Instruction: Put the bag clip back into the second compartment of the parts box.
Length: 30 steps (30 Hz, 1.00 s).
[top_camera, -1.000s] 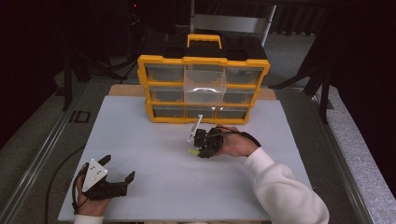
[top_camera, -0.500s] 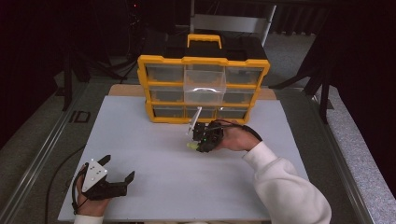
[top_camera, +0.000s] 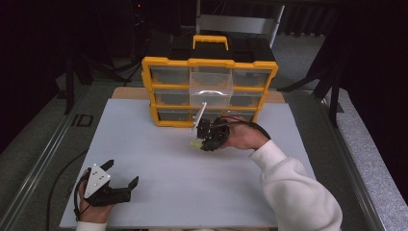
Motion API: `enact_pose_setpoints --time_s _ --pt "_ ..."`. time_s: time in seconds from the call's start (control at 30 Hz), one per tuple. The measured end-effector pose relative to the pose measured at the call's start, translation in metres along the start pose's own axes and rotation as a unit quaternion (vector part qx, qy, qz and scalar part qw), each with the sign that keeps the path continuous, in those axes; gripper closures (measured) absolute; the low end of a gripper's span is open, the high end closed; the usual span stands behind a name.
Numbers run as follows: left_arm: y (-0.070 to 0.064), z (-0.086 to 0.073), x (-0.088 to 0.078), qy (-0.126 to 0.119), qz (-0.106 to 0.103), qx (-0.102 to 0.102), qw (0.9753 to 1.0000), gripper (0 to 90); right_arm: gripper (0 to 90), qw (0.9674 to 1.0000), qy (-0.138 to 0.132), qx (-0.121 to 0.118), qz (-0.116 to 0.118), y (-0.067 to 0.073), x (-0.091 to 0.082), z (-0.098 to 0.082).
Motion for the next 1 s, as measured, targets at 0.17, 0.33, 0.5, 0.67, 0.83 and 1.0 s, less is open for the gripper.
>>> enact_pose_setpoints --time_s 0.17,0.33,0.5,0.67,0.83,1.0 --pt "0.000 0.000 0.000 0.000 -0.001 0.001 1.0000 0.2 77.8 1.0000 -0.004 -0.003 -0.005 -0.005 -0.007 0.003" --pt "0.000 0.000 0.000 -0.001 -0.001 0.000 1.0000 0.1 77.9 1.0000 -0.003 -0.003 -0.005 -0.008 -0.014 0.005" --pt "0.000 0.000 0.000 -0.001 -0.001 -0.001 1.0000 0.1 77.9 1.0000 -0.004 -0.004 -0.005 -0.012 -0.020 0.006" --pt "-0.001 0.001 0.000 -0.002 -0.002 0.000 1.0000 0.1 77.9 1.0000 -0.008 -0.002 -0.005 -0.015 -0.027 0.007" --pt "0.000 0.001 0.000 -0.002 -0.002 0.000 1.0000 0.1 77.9 0.9999 -0.012 -0.006 -0.006 -0.017 -0.033 0.010" --pt "-0.001 0.001 0.000 -0.002 -0.002 0.000 1.0000 0.1 77.9 0.9998 -0.016 -0.010 -0.010 -0.021 -0.039 0.014"
Point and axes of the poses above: each handheld gripper's, and its own axes: x roughly forward along the jaws, z roughly out of its top, y roughly to its left, the point moved 9 cm from there along x, roughly forward along the jaws, and after that the axes turned 15 degrees about -x, right-handed, at the moved point
